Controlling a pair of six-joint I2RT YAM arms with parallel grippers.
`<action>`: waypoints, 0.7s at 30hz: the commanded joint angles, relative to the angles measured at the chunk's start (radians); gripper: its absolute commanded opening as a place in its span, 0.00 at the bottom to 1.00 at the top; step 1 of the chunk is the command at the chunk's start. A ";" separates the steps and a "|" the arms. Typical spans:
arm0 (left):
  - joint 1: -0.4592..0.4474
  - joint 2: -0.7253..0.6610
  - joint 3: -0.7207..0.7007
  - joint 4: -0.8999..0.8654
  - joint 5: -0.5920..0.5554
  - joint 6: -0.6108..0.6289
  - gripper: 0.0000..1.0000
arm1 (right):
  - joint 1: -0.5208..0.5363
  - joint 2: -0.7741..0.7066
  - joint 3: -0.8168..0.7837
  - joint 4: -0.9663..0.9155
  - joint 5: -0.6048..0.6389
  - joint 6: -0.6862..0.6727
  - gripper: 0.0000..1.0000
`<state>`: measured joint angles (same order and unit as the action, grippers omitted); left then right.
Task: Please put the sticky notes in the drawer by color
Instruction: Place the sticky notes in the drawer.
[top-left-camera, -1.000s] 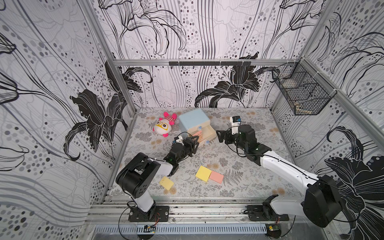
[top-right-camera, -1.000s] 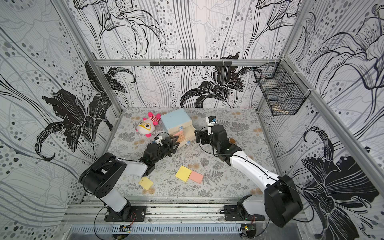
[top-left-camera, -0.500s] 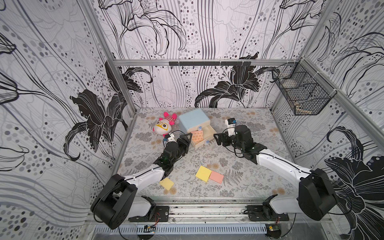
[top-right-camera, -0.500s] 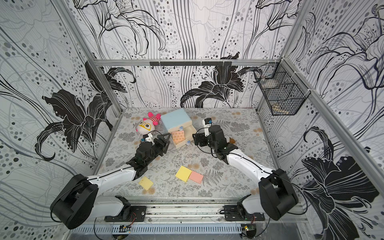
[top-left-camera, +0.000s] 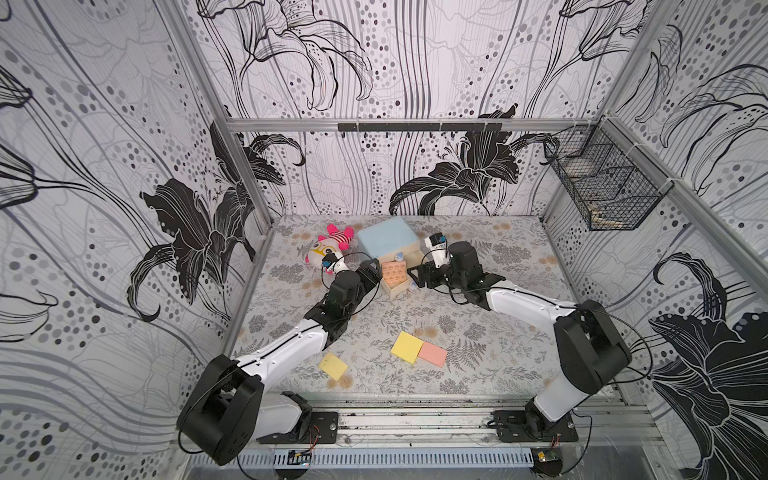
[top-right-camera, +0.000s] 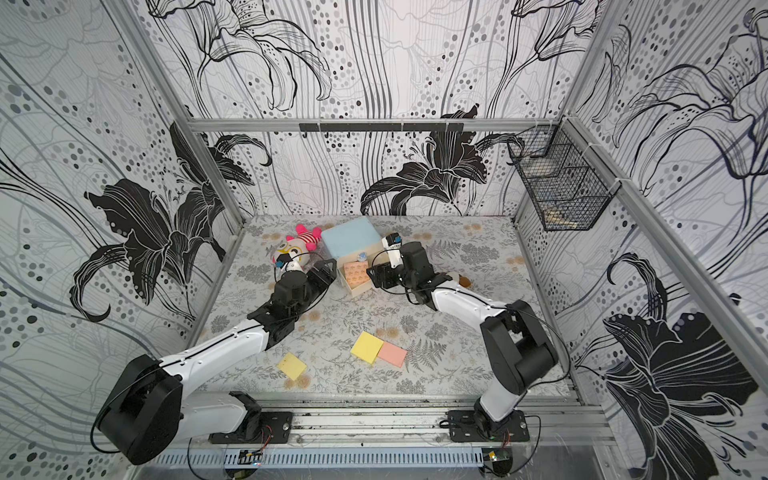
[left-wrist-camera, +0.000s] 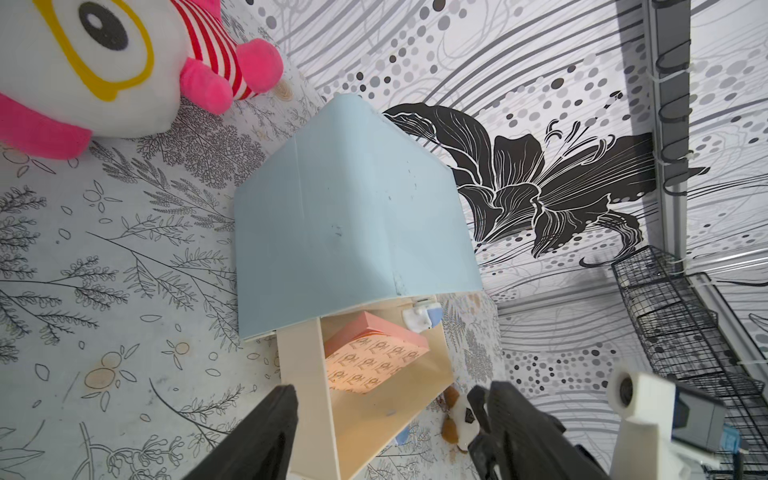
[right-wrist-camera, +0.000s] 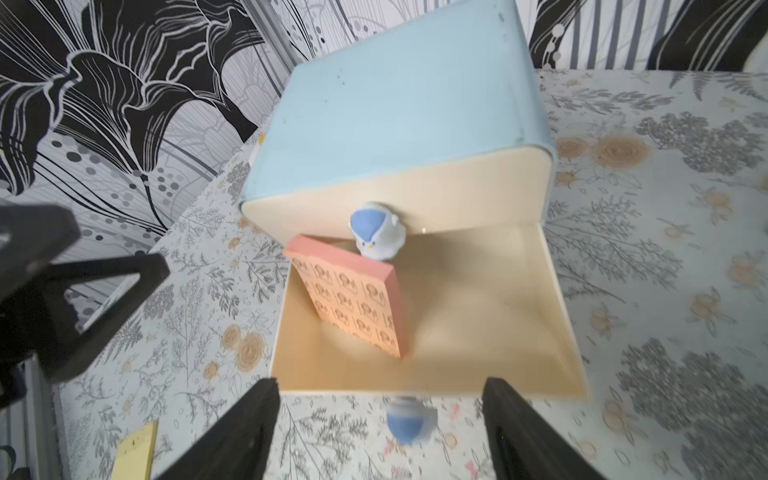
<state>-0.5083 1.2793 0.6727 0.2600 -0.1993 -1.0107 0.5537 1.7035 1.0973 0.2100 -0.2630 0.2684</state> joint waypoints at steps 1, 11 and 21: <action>0.011 -0.009 0.006 -0.022 -0.015 0.056 0.78 | -0.008 0.088 0.083 0.049 -0.077 -0.007 0.83; 0.035 -0.014 -0.021 -0.022 -0.002 0.052 0.77 | -0.027 0.219 0.217 0.039 -0.295 -0.084 0.77; 0.046 -0.006 -0.041 -0.002 0.014 0.040 0.77 | -0.027 0.244 0.269 -0.067 -0.414 -0.193 0.72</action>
<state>-0.4702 1.2793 0.6456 0.2314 -0.1936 -0.9817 0.5167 1.9301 1.3304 0.1864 -0.5926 0.1356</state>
